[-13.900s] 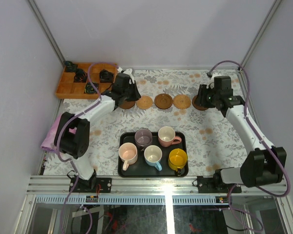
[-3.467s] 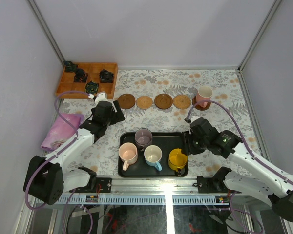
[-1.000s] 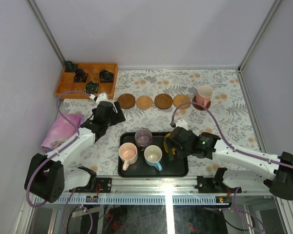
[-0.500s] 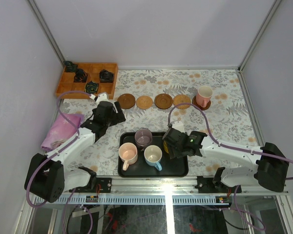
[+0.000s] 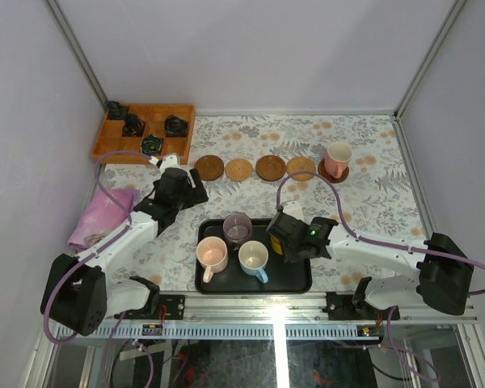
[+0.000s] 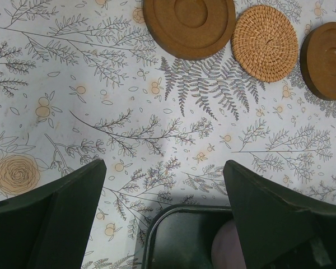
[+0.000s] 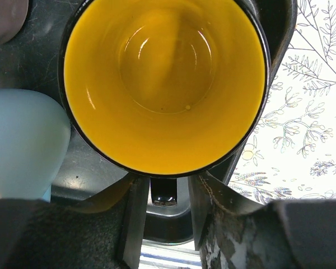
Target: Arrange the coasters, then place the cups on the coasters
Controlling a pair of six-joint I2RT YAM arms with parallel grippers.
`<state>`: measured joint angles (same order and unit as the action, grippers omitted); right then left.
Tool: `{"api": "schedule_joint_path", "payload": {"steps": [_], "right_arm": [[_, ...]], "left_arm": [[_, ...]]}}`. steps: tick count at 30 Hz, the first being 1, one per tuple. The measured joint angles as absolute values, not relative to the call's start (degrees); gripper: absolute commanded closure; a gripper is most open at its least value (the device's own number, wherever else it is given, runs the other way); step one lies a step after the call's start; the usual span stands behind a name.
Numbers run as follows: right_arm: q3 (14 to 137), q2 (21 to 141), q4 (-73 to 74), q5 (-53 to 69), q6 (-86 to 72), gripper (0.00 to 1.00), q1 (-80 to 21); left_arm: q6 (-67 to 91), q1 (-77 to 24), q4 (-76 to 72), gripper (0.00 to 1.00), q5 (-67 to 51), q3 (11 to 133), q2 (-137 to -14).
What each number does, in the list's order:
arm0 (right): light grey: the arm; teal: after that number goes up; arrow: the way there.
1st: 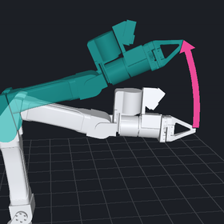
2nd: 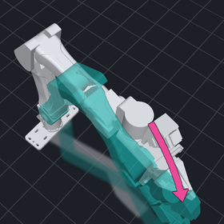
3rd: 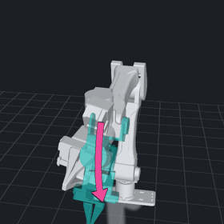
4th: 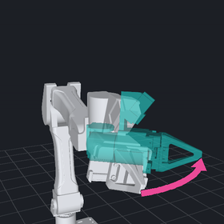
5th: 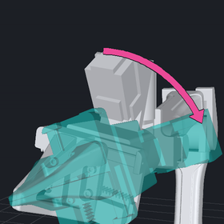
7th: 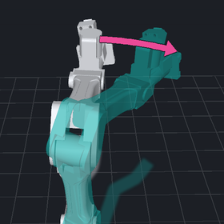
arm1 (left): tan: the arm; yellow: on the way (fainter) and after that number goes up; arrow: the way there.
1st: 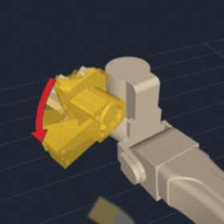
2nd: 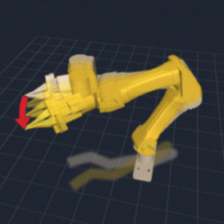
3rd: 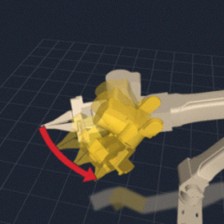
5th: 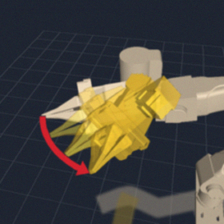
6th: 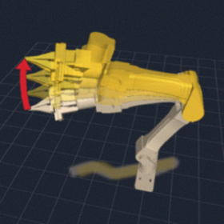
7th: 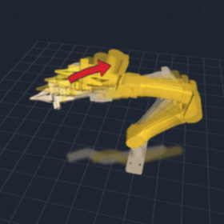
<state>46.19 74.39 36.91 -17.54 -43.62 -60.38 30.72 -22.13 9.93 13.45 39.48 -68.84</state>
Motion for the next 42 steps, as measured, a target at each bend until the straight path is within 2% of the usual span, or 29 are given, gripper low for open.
{"api": "schedule_joint_path", "payload": {"steps": [1,2,3,4,14,22,30,42], "right_arm": [[46.2,74.5,36.9,-17.5,-43.6,0.69,-60.4],[46.2,74.6,36.9,-17.6,-43.6,0.8,-60.4],[46.2,74.8,36.9,-17.6,-43.5,0.96,-60.4],[46.2,75.0,36.8,-17.5,-43.4,1.0,-60.4],[46.2,74.8,36.8,-19.2,-43.1,1.0,-60.4],[50.7,73.1,38.9,-27.9,-37.7,1.0,-58.8],[53.8,75.3,28.9,-27.3,-25.8,1.0,-43.6],[67.5,97.0,17.0,-18.7,-13.8,1.0,-28.4]], "left_arm": [[30.7,-22.1,10.0,0.14,13.5,39.5,-68.8],[30.7,-22.1,10.0,0.14,13.5,39.5,-68.8],[30.7,-22.1,10.0,0.14,13.5,39.5,-68.8],[30.7,-22.1,10.0,0.14,13.5,39.5,-68.8],[30.7,-22.1,10.0,0.14,13.5,39.5,-68.8],[30.7,-22.1,10.0,0.14,13.6,39.5,-68.8],[30.7,-22.1,10.1,0.14,14.6,39.5,-68.8],[30.7,-22.1,10.3,0.14,15.5,39.5,-68.8]]}}
